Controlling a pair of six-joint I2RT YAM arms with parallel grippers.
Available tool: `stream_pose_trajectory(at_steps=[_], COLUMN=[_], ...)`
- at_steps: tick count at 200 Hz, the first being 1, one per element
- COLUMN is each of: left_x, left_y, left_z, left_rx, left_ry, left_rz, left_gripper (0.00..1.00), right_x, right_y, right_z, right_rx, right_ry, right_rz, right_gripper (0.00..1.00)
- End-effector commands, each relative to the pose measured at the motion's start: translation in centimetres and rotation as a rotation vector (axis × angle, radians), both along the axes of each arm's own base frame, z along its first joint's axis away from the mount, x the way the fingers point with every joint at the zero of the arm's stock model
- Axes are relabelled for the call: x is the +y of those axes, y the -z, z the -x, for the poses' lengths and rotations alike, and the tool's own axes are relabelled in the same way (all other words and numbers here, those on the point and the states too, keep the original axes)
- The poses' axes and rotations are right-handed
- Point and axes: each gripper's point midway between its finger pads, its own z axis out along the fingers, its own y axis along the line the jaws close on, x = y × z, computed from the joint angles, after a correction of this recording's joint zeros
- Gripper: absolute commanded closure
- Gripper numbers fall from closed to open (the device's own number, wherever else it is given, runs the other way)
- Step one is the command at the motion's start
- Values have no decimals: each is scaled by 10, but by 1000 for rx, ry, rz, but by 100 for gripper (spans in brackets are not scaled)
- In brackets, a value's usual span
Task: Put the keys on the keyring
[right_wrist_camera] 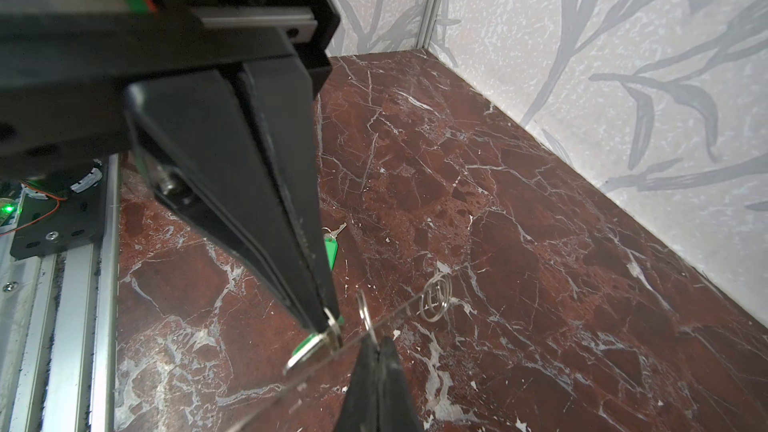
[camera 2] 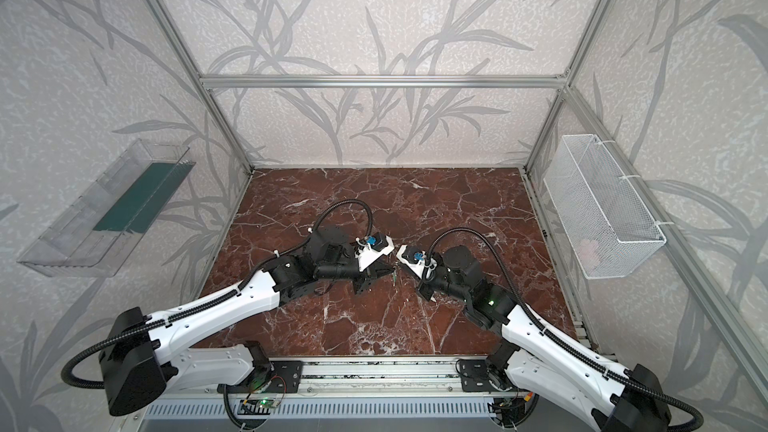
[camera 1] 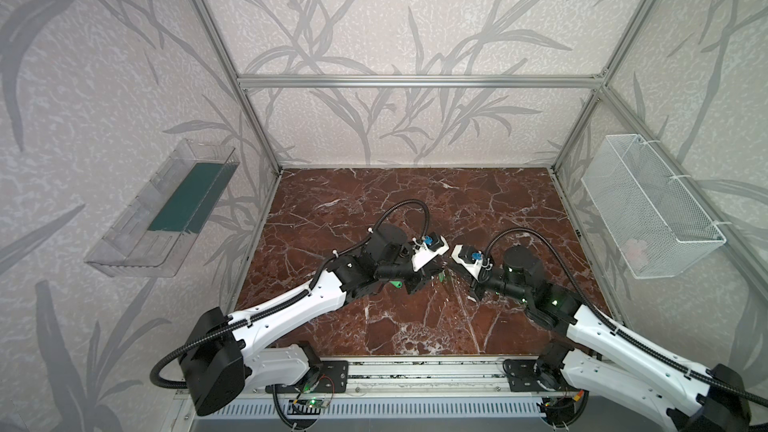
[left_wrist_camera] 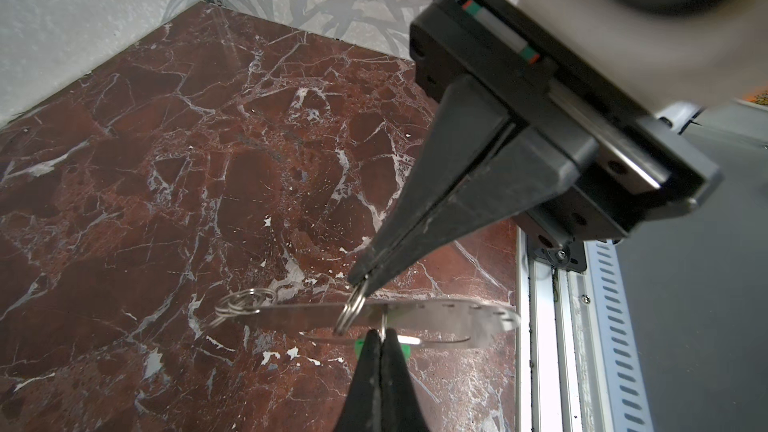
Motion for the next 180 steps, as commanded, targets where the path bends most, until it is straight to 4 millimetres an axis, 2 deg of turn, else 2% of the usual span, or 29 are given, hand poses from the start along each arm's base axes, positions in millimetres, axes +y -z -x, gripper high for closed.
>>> stream_pose_trajectory(at_steps=[1, 68, 180], left_x=[-6, -8, -14], left_y=[-20, -22, -29], left_z=[-10, -19, -16], left_rx=[-38, -42, -52], left_ry=[-38, -75, -40], left_rz=[44, 43, 66], left_gripper=[100, 100, 100], right_x=[1, 1, -2], right_y=[-10, -8, -3], right_z=[1, 1, -4], right_rx=[-40, -59, -65], right_ry=[-1, -7, 14], right_rz=[-32, -16, 15], right_gripper=[100, 100, 100])
